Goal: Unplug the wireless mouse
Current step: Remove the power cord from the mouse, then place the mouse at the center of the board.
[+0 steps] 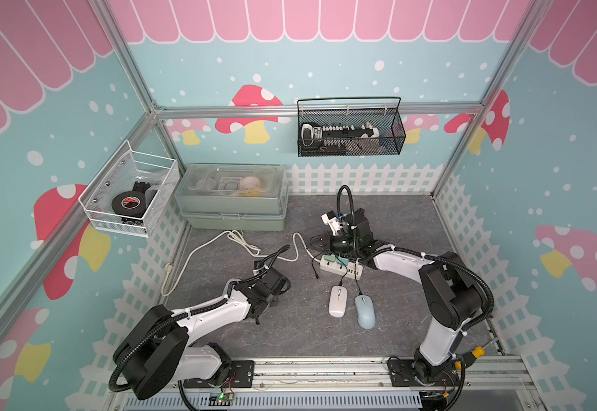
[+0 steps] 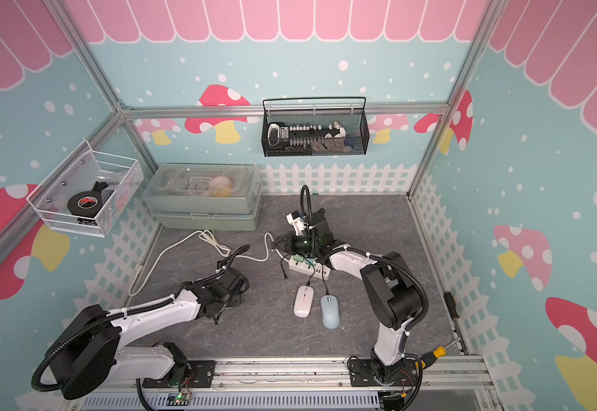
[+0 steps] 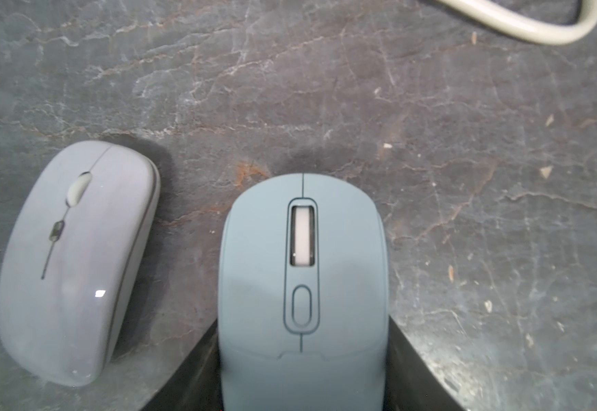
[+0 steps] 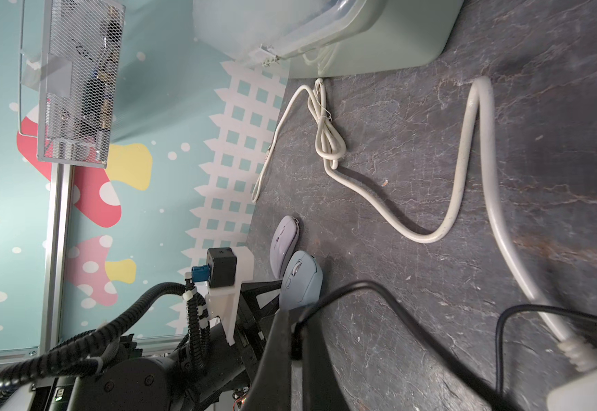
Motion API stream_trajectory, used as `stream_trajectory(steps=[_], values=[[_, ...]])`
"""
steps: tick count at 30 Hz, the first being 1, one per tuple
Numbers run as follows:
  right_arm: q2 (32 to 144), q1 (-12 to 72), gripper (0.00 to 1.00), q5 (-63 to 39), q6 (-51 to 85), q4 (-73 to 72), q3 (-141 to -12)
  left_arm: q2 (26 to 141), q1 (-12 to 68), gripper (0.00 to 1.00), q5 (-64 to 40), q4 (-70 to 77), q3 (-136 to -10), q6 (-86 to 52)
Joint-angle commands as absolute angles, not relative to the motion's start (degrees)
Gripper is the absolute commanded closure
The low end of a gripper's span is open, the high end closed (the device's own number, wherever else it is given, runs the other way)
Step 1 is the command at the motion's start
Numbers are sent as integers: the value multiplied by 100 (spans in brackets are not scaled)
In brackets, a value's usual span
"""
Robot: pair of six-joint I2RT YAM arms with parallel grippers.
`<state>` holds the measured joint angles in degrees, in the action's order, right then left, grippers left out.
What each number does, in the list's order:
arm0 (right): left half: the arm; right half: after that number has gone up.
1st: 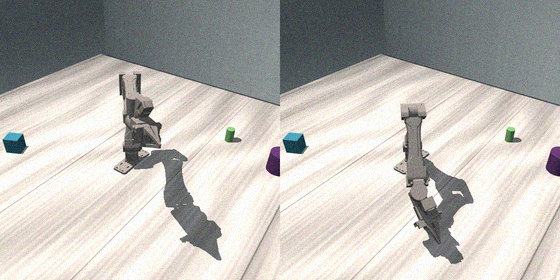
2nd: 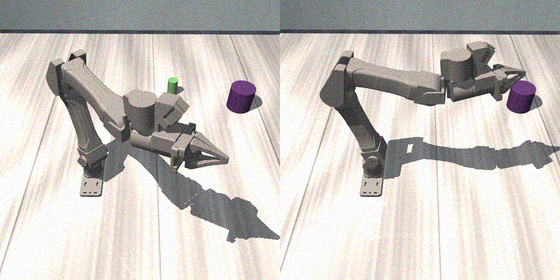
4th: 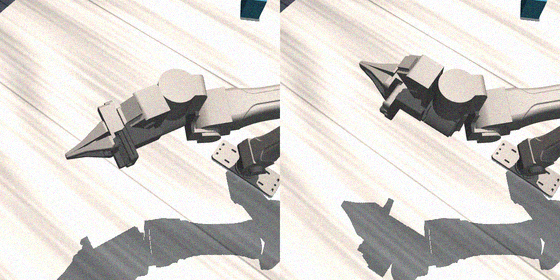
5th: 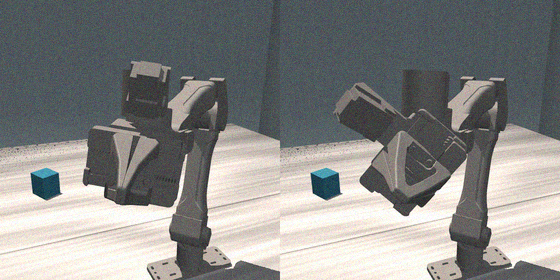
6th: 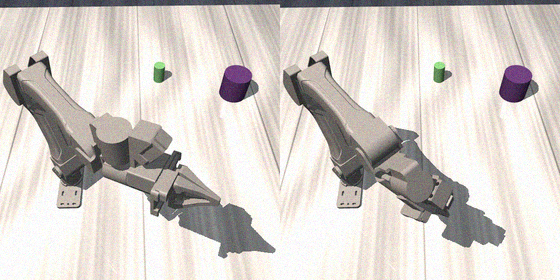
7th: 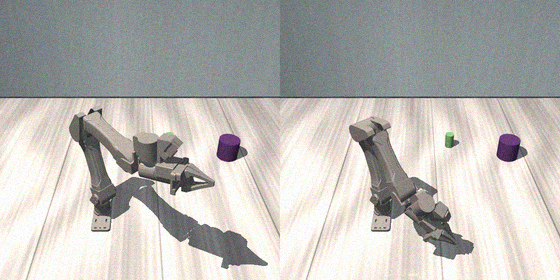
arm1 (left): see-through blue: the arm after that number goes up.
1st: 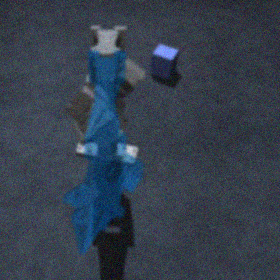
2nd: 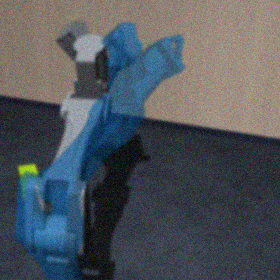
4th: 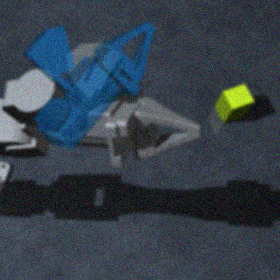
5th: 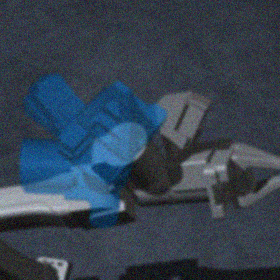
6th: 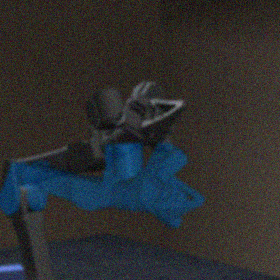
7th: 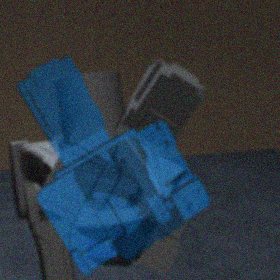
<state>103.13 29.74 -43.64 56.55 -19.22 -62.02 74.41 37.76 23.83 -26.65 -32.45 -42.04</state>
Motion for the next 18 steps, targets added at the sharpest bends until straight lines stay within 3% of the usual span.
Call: stream_trajectory(steps=[1,9,18], values=[[10449,3021,100,-4482,5546,-1865,-6354,7246,3585,59,2247,-2587,-3076,-4482],[10588,3102,100,-4550,5554,-1837,-6417,7312,3449,58,2204,-2606,-3061,-4556],[10633,3123,100,-4545,5423,-1645,-6451,7644,3329,51,2155,-2716,-3222,-4565]])
